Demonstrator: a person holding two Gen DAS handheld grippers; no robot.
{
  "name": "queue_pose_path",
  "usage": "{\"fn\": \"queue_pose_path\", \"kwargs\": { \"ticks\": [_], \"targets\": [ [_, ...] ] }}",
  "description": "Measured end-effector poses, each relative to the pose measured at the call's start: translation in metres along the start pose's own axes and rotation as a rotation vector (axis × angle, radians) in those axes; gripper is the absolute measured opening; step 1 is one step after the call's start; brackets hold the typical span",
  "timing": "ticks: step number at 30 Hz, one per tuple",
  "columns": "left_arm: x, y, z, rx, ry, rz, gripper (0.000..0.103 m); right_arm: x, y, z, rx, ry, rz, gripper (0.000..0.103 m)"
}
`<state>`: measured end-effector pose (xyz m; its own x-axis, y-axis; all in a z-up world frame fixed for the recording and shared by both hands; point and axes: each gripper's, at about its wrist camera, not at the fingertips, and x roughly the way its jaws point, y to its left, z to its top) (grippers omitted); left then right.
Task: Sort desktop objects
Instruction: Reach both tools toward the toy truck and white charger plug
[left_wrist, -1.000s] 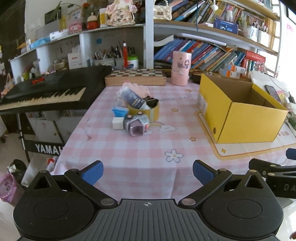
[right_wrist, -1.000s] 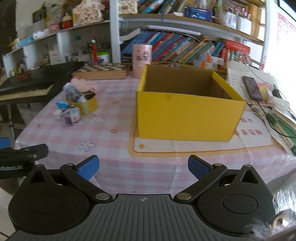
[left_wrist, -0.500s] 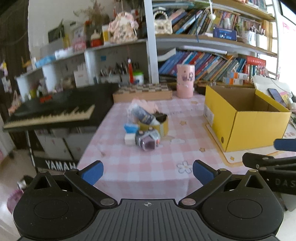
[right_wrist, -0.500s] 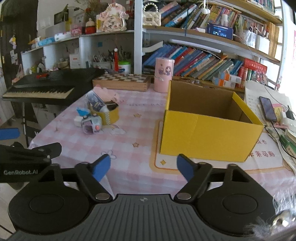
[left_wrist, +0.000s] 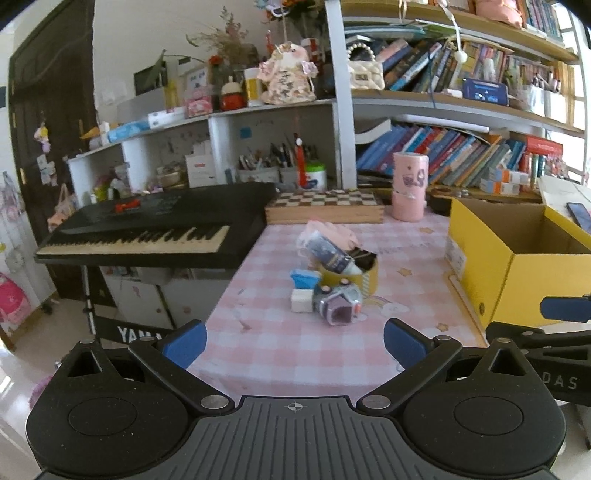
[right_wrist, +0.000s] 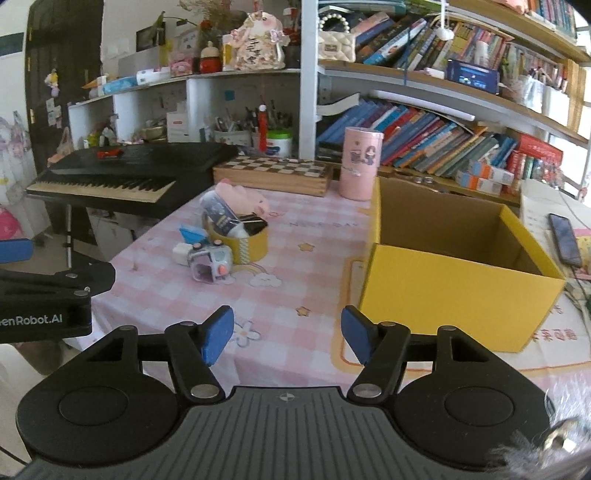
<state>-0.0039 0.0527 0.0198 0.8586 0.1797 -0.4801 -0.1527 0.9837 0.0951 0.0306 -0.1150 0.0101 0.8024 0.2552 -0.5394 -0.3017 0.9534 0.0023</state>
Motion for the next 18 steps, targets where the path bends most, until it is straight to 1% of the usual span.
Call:
{"fn": "queue_pose_path", "kwargs": {
  "ticks": [9, 14, 16, 18],
  "targets": [
    [0.01, 0.011, 0.001, -0.009, 0.008, 0.035, 0.102, 0.026, 0.013, 0.007, -0.014, 0.014, 0.075, 0.063],
    [0.02, 0.019, 0.002, -0.018, 0.01, 0.064, 0.102, 0.051, 0.023, 0.013, -0.028, 0.034, 0.126, 0.063],
    [0.028, 0.025, 0.004, -0.025, 0.014, 0.066, 0.102, 0.062, 0.028, 0.016, -0.033, 0.044, 0.148, 0.064],
    [0.038, 0.032, 0.01, -0.054, 0.028, 0.062, 0.102, 0.074, 0.031, 0.019, -0.036, 0.067, 0.164, 0.065]
  ]
}}
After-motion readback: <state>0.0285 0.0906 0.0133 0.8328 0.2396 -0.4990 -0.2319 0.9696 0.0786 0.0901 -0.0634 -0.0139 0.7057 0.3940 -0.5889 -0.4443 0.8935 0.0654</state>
